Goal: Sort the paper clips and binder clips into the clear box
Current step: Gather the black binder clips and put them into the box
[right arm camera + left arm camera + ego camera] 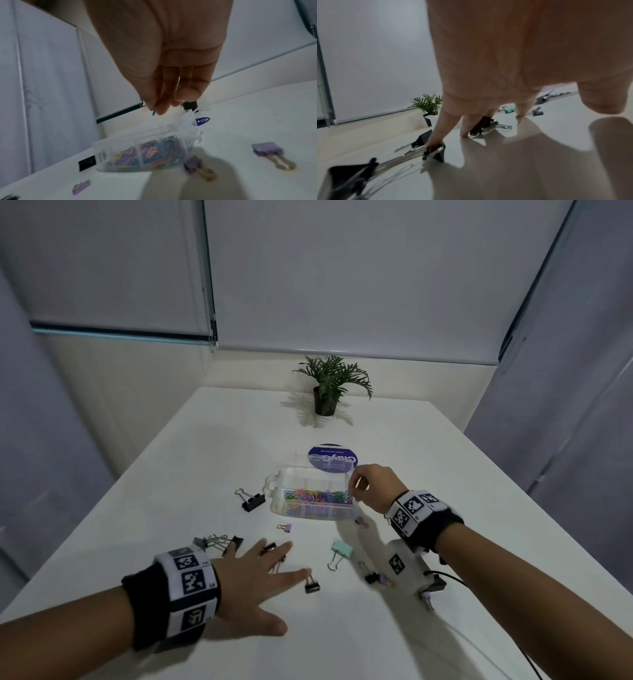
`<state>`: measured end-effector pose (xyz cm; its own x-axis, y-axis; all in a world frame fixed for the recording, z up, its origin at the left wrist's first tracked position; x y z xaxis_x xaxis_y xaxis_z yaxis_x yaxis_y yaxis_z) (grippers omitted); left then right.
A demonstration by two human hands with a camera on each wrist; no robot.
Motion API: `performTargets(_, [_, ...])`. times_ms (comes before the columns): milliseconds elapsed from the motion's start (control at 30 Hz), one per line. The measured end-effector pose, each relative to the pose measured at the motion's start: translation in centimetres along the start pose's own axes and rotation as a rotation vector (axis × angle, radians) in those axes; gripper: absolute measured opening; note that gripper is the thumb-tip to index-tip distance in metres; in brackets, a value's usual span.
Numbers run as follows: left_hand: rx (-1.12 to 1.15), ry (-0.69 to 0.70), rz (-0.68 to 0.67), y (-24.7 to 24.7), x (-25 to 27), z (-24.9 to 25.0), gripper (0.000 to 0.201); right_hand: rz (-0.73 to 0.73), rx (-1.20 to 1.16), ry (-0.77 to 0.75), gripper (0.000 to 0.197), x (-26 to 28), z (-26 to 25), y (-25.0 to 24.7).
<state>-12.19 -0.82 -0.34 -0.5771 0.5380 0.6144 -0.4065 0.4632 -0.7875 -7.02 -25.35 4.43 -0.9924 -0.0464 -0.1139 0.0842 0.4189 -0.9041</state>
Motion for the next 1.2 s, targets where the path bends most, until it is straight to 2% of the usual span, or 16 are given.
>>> performTargets(67, [0.022, 0.027, -0.013, 0.0, 0.3, 0.4, 0.084, 0.033, -0.025, 0.020, 0.009, -1.0, -0.2, 0.5])
performTargets(167, [0.065, 0.013, 0.052, -0.5, 0.3, 0.1, 0.085, -0.001, -0.018, 0.012, 0.018, -1.5, -0.5, 1.2])
performTargets(267, [0.113, -0.080, 0.134, -1.5, 0.6, -2.0, 0.108, -0.042, 0.005, -0.022, 0.017, -0.3, -0.2, 1.1])
performTargets(367, [0.193, -0.200, 0.114, -1.9, 0.8, -5.0, 0.125, -0.117, 0.093, -0.009, 0.025, 2.1, 1.4, 0.5])
performTargets(433, [0.209, -0.293, 0.057, -1.5, 0.8, -6.7, 0.116, -0.180, 0.168, 0.051, 0.033, 4.0, 3.2, -0.1])
performTargets(500, [0.211, -0.348, 0.016, -0.7, 0.7, -7.7, 0.103, -0.274, 0.235, 0.141, 0.045, 6.1, 5.1, -0.9])
performTargets(533, [0.212, -0.359, 0.009, -0.3, 0.7, -8.0, 0.102, -0.328, 0.257, 0.186, 0.055, 7.1, 6.0, -1.3])
performTargets(600, [0.220, -0.365, 0.020, 0.5, 0.6, -8.3, 0.109, -0.408, 0.261, 0.248, 0.077, 9.0, 7.5, -2.0])
performTargets(700, [0.242, -0.343, 0.033, 1.1, 0.7, -7.8, 0.131, -0.444, 0.140, 0.259, 0.100, 11.3, 8.1, -2.4])
performTargets(767, [0.267, -0.325, 0.046, 1.5, 0.8, -7.1, 0.128, -0.473, 0.077, 0.225, 0.109, 12.2, 8.0, -2.1])
performTargets(933, [0.271, -0.267, 0.034, 1.8, 1.1, -4.6, 0.103, -0.400, 0.026, 0.134, 0.084, 12.5, 7.0, -0.2])
performTargets(1033, [0.286, -0.217, 0.106, 1.2, 1.2, -2.4, 0.075, -0.392, -0.011, 0.058, 0.078, 11.8, 5.7, 1.0])
performTargets(1200, [0.406, -0.136, 0.241, -1.2, 1.7, -1.4, 0.079, -0.409, -0.009, -0.071, 0.063, 10.6, 2.1, 2.6])
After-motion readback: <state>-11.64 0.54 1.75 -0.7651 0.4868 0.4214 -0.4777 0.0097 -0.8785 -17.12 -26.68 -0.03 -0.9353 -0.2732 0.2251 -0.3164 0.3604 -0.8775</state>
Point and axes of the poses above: each hand's wrist, its own x-axis away from the middle knuckle, its own y-axis out of the palm, z = x × y, the point moved 2 cm from there along -x, towards the middle knuckle, and after that the axes turned 5 degrees about -y, right-handed, at the moved point
